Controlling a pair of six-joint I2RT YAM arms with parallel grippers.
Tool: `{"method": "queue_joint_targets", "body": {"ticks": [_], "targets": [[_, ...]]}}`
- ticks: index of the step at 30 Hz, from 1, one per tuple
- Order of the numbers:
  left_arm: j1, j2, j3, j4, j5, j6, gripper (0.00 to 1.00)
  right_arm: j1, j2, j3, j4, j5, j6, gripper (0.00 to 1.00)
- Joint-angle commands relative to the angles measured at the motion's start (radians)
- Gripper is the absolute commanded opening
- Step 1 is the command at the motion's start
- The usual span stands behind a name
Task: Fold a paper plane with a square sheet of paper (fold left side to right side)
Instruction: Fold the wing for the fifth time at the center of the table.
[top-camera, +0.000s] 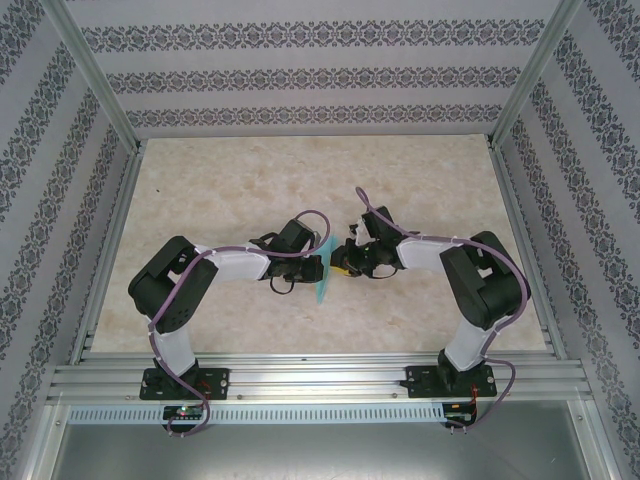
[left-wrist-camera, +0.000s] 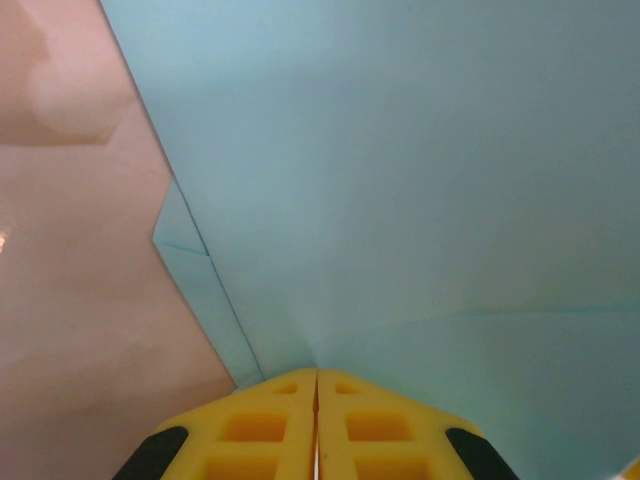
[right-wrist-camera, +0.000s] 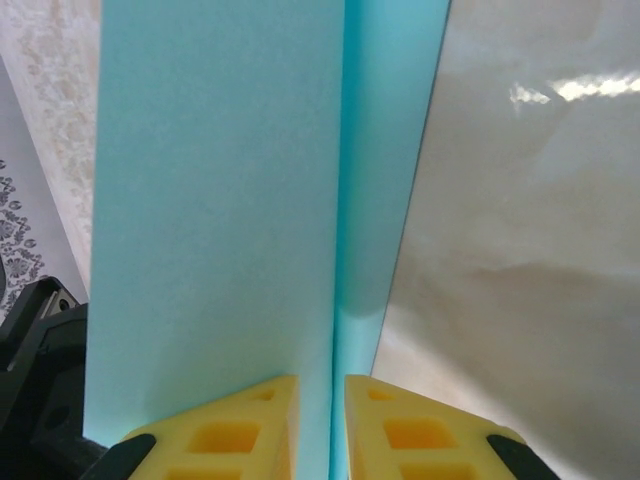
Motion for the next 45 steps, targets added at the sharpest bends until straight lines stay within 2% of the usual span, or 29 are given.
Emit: {"method": "queue_joint_targets", "body": {"ticks": [1,16,20,27,45], "targets": [[0.008,0.002,-0.027,-0.007,-0.034,-0.014,0.1,0.013,0.026,0.03,0.016,-0.005,0.003,0.2],[0.009,-0.015,-0.025,-0.012,-0.042,-0.015,0.11,0.021,0.069,0.055,-0.024,0.017,-0.027,0.21],[0.008,-0.011,-0.025,-0.011,-0.04,-0.016,0.11,0.015,0.053,0.045,-0.029,0.024,-0.033,0.24],[0.008,-0.003,-0.021,-0.013,-0.038,-0.015,0.11,-0.021,-0.024,-0.024,0.023,-0.004,-0.038,0.34],[0.008,-0.002,-0.021,-0.014,-0.037,-0.016,0.11,-0.019,-0.054,-0.035,0.038,-0.024,-0.035,0.4]]}}
